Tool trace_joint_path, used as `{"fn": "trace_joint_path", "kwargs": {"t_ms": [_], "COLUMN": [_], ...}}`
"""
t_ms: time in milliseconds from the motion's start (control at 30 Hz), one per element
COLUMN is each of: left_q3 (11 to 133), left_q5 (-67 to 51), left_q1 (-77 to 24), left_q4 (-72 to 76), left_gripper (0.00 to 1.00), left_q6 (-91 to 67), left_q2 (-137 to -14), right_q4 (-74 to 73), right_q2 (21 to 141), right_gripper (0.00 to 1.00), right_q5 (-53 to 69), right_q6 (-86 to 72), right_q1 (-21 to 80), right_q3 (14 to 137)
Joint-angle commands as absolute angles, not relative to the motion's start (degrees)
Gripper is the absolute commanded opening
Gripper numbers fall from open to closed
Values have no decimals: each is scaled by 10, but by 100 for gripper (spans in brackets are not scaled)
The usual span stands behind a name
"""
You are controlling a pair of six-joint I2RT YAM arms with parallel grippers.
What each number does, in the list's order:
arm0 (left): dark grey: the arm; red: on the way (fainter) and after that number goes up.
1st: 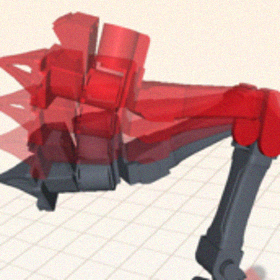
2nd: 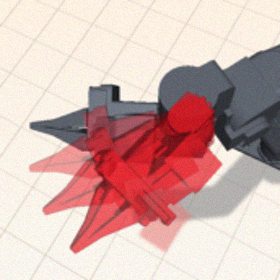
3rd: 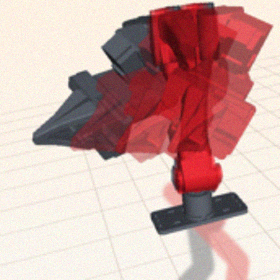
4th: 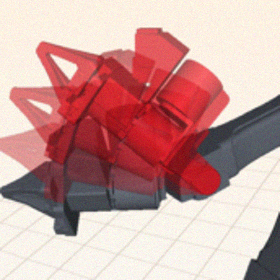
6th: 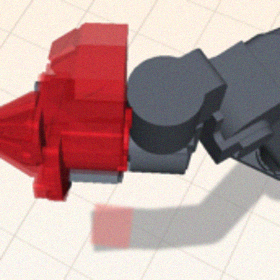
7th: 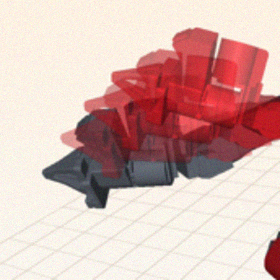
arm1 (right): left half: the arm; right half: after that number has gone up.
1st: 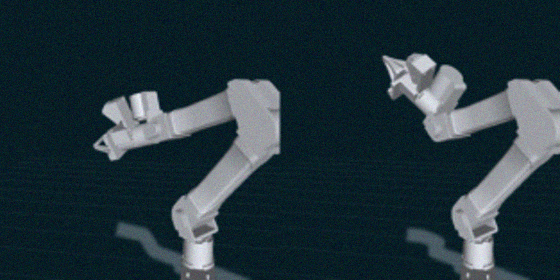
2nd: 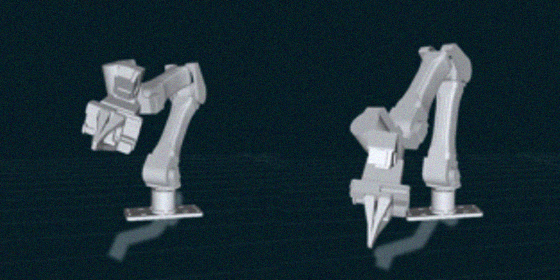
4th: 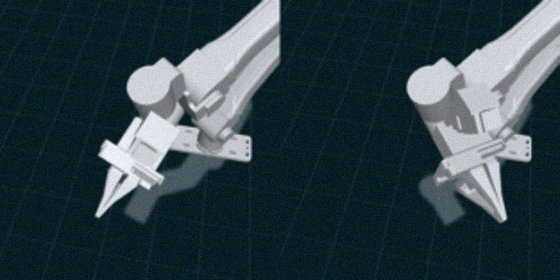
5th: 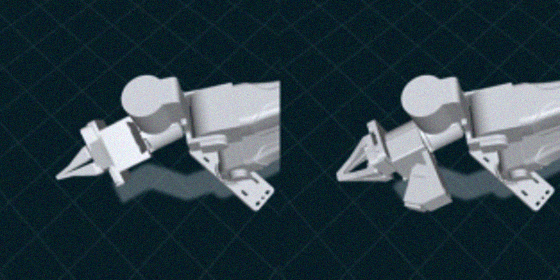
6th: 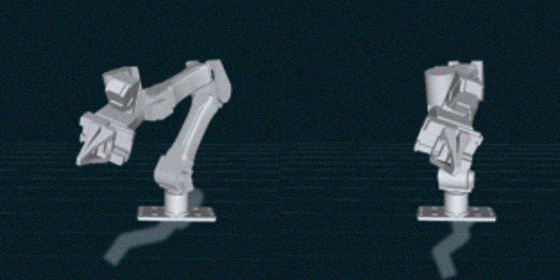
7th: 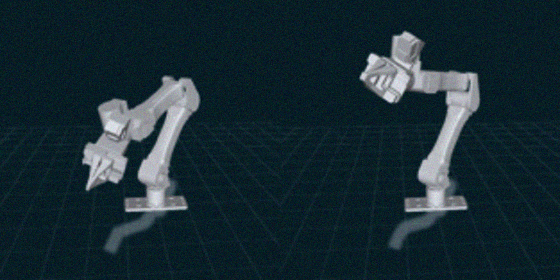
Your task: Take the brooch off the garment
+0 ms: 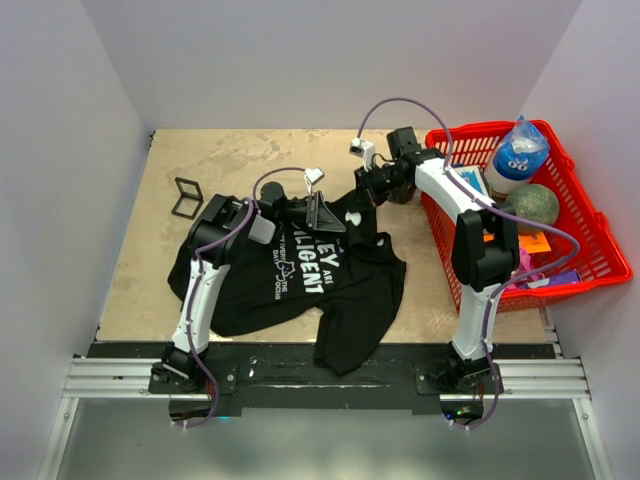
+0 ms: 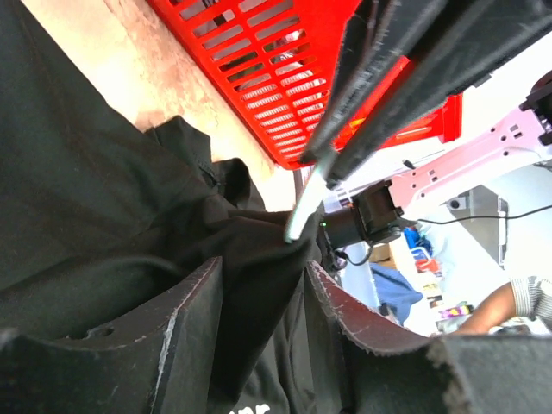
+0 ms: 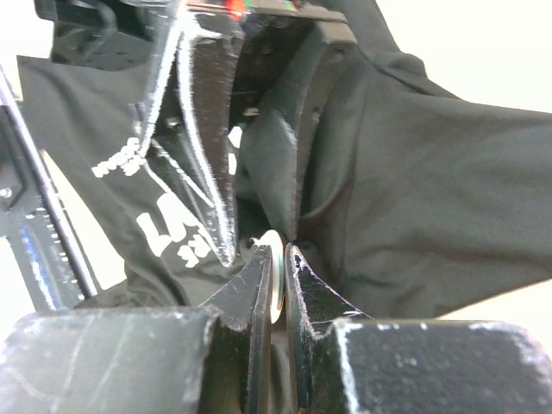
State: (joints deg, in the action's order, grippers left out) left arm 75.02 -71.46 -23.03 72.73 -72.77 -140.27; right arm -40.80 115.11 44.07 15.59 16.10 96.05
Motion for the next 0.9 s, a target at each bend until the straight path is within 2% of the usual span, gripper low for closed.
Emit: {"fn": "trace_joint_path", "kwargs": {"t_ms": [0, 100, 333, 633, 867], "left_q3": [755, 758, 770, 760, 761], "left_q5": [-699, -684, -668, -664, -661], "left_q1": [-230, -222, -214, -221, -222], "left_q4": [744, 646, 592, 627, 666], "left_gripper": [45, 45, 46, 47, 47], "left_q6": [-670, -587, -529, -543, -567], "left_q2": [-1373, -1350, -1334, -1330, -1341], "right_q4": [-412, -436, -541, -706, -758], "right_q2": [1138, 1132, 1143, 1201, 1231], "right_gripper": [0, 0, 0, 0, 0], "right_q5": [369, 291, 178, 60, 8], "right_q6": [186, 228, 302, 346, 361], "right_q1": [166, 180, 229, 294, 316], "right_q3": [969, 995, 1066, 1181, 1201]}}
